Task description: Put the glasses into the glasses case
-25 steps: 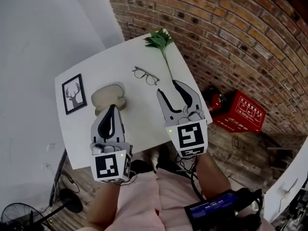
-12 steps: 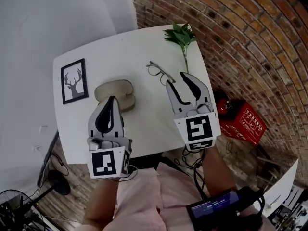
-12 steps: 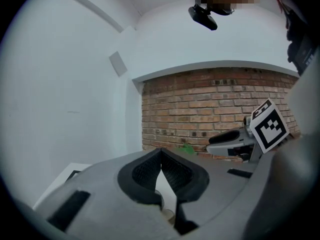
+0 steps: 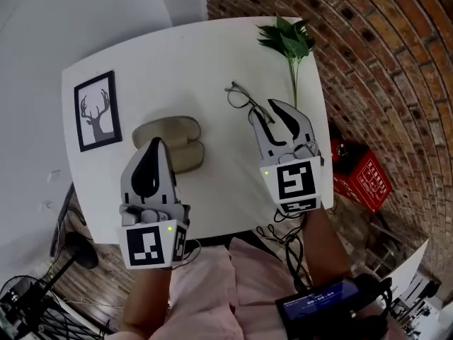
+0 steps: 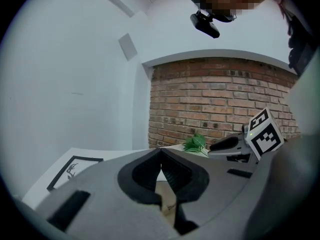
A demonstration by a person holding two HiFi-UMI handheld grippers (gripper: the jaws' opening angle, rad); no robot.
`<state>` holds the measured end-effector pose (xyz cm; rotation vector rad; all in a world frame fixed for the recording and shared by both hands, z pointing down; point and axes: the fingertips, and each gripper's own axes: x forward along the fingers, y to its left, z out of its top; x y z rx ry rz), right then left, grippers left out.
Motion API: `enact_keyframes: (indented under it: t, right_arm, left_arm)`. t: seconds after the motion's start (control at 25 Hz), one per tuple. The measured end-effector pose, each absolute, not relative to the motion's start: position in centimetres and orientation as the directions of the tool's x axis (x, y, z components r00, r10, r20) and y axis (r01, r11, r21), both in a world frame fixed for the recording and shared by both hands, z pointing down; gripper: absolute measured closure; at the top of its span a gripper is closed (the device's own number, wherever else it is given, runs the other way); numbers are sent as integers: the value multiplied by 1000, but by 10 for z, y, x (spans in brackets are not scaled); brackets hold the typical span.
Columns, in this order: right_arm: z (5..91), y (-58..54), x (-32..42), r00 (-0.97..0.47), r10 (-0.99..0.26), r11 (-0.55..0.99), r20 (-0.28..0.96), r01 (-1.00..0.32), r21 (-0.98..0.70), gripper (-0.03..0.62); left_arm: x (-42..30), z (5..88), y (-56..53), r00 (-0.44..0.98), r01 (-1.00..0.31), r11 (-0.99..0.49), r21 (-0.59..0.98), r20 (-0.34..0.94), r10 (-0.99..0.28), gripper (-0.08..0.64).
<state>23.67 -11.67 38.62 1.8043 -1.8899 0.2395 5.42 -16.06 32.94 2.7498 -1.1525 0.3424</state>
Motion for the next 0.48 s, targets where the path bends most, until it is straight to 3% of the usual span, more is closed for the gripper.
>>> enact_keyframes:
  t: [0.48]
  right_arm:
    - [451,-130,244,-30,-788,171,616,-970,171,480]
  left_arm:
    - [52,353,-178,667,-730,-678,85,303,-680,554]
